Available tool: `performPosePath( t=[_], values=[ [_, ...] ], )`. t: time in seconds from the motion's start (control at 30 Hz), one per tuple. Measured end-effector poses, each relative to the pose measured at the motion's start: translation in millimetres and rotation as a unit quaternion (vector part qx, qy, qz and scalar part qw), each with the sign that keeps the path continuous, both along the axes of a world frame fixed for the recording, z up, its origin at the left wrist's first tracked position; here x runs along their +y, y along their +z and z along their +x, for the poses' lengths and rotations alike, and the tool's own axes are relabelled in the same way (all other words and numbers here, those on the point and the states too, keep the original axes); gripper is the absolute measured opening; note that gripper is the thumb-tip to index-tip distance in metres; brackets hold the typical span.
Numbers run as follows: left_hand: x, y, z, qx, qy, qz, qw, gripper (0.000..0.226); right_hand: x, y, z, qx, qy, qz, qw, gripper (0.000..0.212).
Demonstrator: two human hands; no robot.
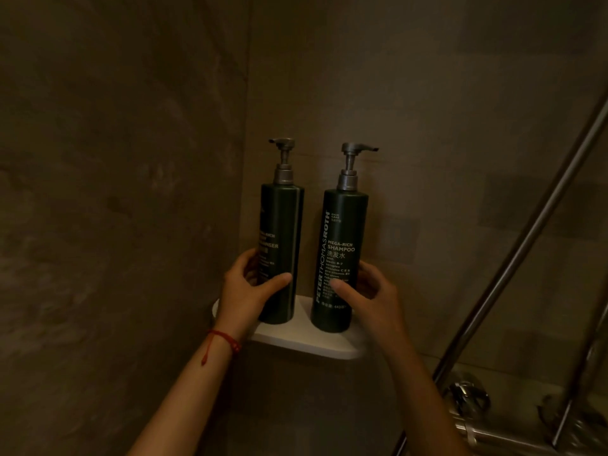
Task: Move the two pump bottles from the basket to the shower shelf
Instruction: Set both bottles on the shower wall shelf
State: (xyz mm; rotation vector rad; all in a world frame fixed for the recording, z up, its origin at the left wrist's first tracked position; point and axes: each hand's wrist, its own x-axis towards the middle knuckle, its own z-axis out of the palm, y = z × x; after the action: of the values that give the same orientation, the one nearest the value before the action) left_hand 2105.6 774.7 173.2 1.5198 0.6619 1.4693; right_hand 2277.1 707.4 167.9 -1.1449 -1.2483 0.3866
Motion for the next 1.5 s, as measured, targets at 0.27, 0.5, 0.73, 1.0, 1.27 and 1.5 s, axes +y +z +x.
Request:
performPosePath(
  t=[0.27, 0.5, 0.73, 1.0, 1.27, 1.5],
  values=[
    [-10.2, -1.7, 11.8, 0.02, 0.039, 0.009, 0.999, 0.072, -2.2, 0.2, 5.6, 0.003, 0.011, 0.0, 1.0, 0.043],
    [0.5, 7.7, -6.3, 0.032, -0.081, -0.059, 0.994, 0.054, -1.8, 0.2, 3.3, 0.015, 0.019, -0.007, 1.0, 0.048],
    [6.8, 10.6, 1.8, 0.049, -0.078, -0.039, 0.995, 0.053, 0.0, -4.3, 0.2, 0.024, -0.015, 0.013, 1.0, 0.051],
    [10.0, 10.5, 4.2, 0.014, -0.088, -0.063, 0.994, 0.053, 5.5, -7.9, 0.8, 0.043, -0.033, 0.022, 0.998, 0.053],
    [8.5, 10.2, 2.3, -0.021, -0.091, -0.075, 0.993, 0.056, 12.7, -11.4, -3.1, 0.071, -0.036, 0.038, 0.996, 0.052],
    [11.4, 7.6, 2.7, -0.026, -0.095, -0.064, 0.993, 0.055, 12.8, -12.9, -3.4, 0.065, -0.046, 0.042, 0.996, 0.053]
  ],
)
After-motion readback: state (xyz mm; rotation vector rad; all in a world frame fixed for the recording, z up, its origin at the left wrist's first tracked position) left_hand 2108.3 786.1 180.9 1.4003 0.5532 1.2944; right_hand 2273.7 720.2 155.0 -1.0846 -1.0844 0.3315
